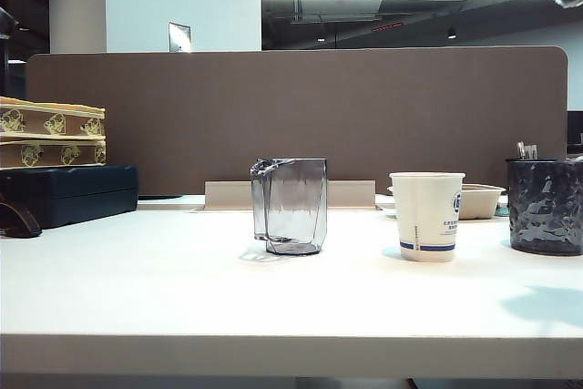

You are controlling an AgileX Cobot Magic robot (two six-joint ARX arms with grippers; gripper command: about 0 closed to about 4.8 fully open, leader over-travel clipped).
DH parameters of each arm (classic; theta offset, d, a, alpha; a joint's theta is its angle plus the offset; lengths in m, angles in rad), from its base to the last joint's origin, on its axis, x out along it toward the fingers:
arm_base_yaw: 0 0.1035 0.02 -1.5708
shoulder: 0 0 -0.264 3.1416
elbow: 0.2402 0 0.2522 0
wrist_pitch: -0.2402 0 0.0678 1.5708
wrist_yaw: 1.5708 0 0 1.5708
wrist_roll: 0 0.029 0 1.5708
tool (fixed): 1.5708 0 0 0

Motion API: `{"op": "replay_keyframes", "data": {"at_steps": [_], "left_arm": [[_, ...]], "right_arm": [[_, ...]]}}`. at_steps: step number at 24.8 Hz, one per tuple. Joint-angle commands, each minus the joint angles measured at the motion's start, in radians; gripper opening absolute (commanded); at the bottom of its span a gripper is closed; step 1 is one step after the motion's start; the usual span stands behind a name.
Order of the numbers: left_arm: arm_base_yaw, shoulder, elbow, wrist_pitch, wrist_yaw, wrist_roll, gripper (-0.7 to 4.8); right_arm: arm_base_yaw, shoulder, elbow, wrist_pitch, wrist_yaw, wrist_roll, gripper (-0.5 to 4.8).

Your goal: Pick up the letter "c" and put it in the paper cup.

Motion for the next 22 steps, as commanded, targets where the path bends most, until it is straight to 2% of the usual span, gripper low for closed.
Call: {"op": "replay_keyframes", "data": {"at_steps": [1, 2, 3, 7, 14, 22], "left_arm": [[-0.001, 0.001, 0.008, 0.007, 0.0, -0.035, 0.47], [-0.001, 0.001, 0.008, 0.007, -0.001, -0.035, 0.43], [0.0, 0.001, 0.008, 0.008, -0.005, -0.034, -0.07], [-0.001, 0.001, 0.008, 0.014, -0.071, -0.03, -0.06], [0.0, 0.001, 0.007, 0.089, -0.236, 0.045, -0.06], [0.0, 0.001, 0.007, 0.101, -0.235, 0.045, -0.06]], "right_arm": [[0.002, -0.062, -0.014, 0.01, 0.001, 0.005, 0.08], [0.001, -0.078, -0.019, 0.011, 0.001, 0.005, 0.08], [0.001, -0.107, -0.03, 0.01, 0.001, 0.005, 0.08], [0.001, -0.193, -0.06, -0.009, 0.001, 0.005, 0.08], [0.001, -0.24, -0.065, -0.044, 0.005, 0.005, 0.08], [0.0, -0.317, -0.065, -0.134, 0.023, 0.005, 0.08]]}}
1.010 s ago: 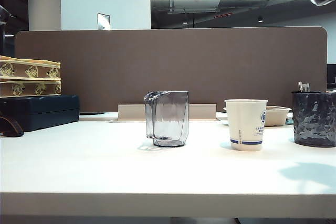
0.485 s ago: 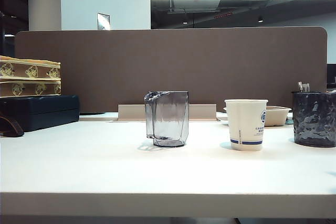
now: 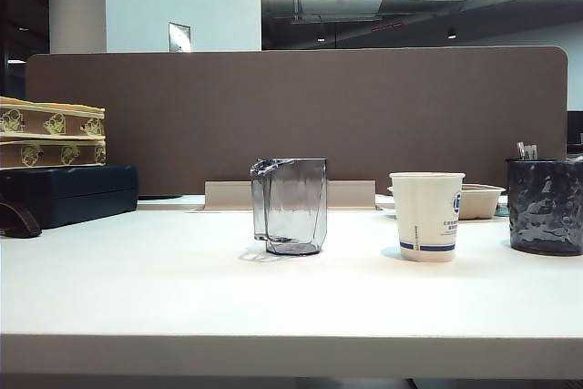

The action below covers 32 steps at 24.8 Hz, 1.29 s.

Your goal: Pick up the letter "c" and put it in the paper cup.

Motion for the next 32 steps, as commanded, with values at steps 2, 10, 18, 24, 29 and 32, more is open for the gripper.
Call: {"op": "replay_keyframes", "data": {"at_steps": [2, 10, 18, 24, 29, 32], "left_arm": [[0.0, 0.0, 0.004, 0.018, -0.003, 0.001, -0.06], [0.0, 0.0, 0.004, 0.021, -0.003, 0.001, -0.06], [0.0, 0.0, 0.004, 0.021, -0.003, 0.0, -0.06], [0.0, 0.0, 0.004, 0.021, -0.003, 0.0, -0.06], [-0.001, 0.0, 0.004, 0.02, -0.002, 0.0, -0.06], [0.0, 0.0, 0.004, 0.021, -0.003, 0.0, -0.06]], "right_arm": [[0.0, -0.066, 0.003, -0.047, 0.018, 0.007, 0.08], [0.0, -0.098, -0.049, -0.021, 0.017, 0.074, 0.08], [0.001, -0.098, -0.327, 0.365, 0.046, 0.081, 0.08], [0.0, -0.098, -0.452, 0.462, 0.176, 0.136, 0.08], [0.0, -0.099, -0.529, 0.625, 0.276, 0.155, 0.08], [0.0, -0.099, -0.599, 0.78, 0.288, 0.154, 0.08]]}}
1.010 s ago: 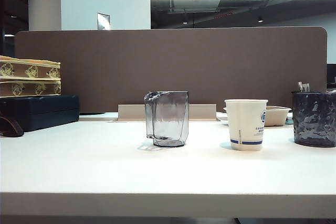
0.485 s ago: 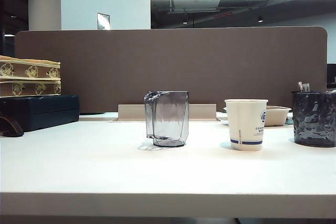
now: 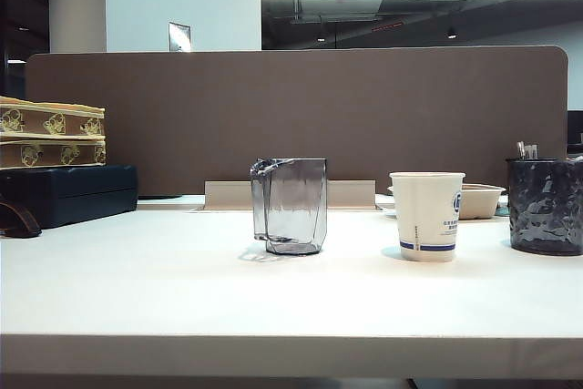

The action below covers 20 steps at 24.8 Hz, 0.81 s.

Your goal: Pick up the letter "c" and put it in the paper cup.

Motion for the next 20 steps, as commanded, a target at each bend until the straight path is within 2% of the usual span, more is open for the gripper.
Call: {"op": "replay_keyframes", "data": {"at_steps": [1, 6, 20], "left_arm": [[-0.001, 0.001, 0.004, 0.018, -0.003, 0.0, -0.06], [-0.001, 0.001, 0.003, 0.018, -0.003, 0.0, -0.06], [0.0, 0.003, -0.037, 0.027, -0.013, 0.0, -0.06]], "right_arm": [[0.0, -0.002, -0.042, 0.143, 0.008, 0.002, 0.08], [0.0, -0.002, -0.047, 0.131, 0.011, -0.083, 0.08], [0.0, -0.002, -0.047, 0.128, 0.006, -0.082, 0.09]]}}
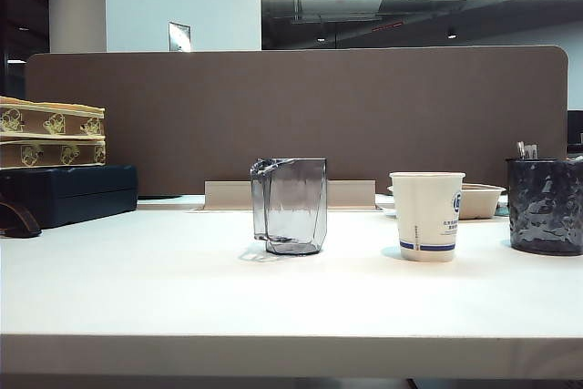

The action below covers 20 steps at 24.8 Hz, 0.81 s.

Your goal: Pick up the letter "c" and put it in the paper cup.

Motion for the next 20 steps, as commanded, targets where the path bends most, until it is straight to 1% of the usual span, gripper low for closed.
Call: {"op": "replay_keyframes", "data": {"at_steps": [1, 3, 7, 13, 18, 20], "left_arm": [[0.0, 0.001, -0.022, 0.025, -0.02, 0.0, -0.06], [0.0, 0.001, -0.03, 0.037, -0.03, 0.001, -0.06], [0.0, 0.001, -0.061, 0.101, -0.037, 0.0, -0.06], [0.0, 0.001, -0.138, 0.186, -0.04, -0.007, -0.06], [0.0, 0.001, -0.172, 0.226, -0.109, -0.007, -0.06], [0.0, 0.002, -0.189, 0.252, -0.111, -0.007, -0.06]], "right_arm": [[0.001, -0.002, -0.007, 0.01, 0.001, -0.001, 0.09], [0.002, -0.002, -0.007, 0.01, -0.003, -0.001, 0.09], [0.002, -0.002, -0.007, 0.01, -0.002, -0.001, 0.09], [0.002, -0.002, -0.007, 0.01, -0.002, -0.001, 0.09], [0.002, -0.002, -0.007, 0.01, -0.002, -0.001, 0.09], [0.002, -0.002, -0.007, 0.01, -0.003, -0.001, 0.09]]}}
